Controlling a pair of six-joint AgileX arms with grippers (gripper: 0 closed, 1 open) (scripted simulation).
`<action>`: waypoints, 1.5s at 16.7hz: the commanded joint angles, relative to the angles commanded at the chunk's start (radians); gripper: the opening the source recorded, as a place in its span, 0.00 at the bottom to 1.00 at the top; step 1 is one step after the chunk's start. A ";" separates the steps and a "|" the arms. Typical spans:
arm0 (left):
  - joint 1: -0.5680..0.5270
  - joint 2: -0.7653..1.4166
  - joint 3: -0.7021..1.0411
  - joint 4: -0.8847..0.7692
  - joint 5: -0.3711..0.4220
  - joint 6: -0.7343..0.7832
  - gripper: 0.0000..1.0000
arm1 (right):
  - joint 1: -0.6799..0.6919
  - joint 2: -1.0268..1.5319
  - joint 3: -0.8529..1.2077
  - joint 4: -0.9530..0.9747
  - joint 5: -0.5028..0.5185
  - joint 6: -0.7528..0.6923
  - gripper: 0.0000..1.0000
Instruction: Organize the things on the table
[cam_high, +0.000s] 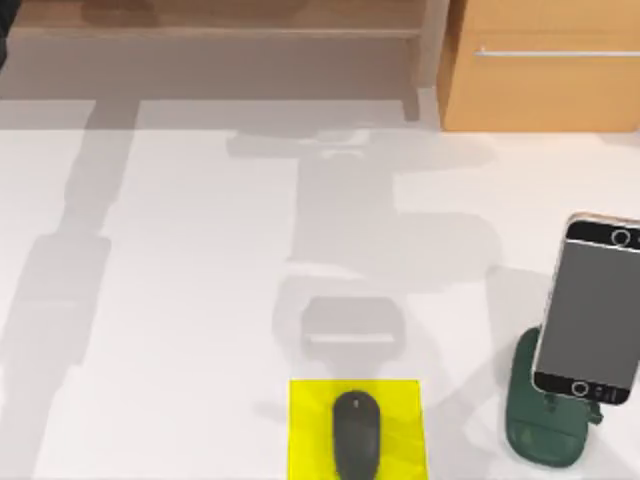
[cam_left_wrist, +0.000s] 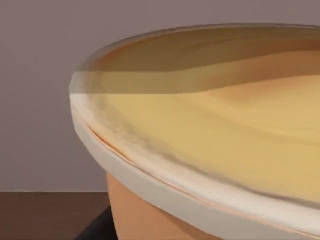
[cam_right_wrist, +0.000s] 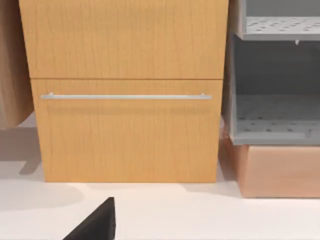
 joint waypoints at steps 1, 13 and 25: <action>0.015 0.002 0.016 -0.033 0.008 0.003 0.00 | 0.000 0.000 0.000 0.000 0.000 0.000 1.00; 0.046 0.009 0.056 -0.143 0.031 0.016 0.00 | 0.000 0.000 0.000 0.000 0.000 0.000 1.00; 0.086 -0.027 0.041 -0.129 -0.073 0.080 0.00 | 0.000 0.000 0.000 0.000 0.000 0.000 1.00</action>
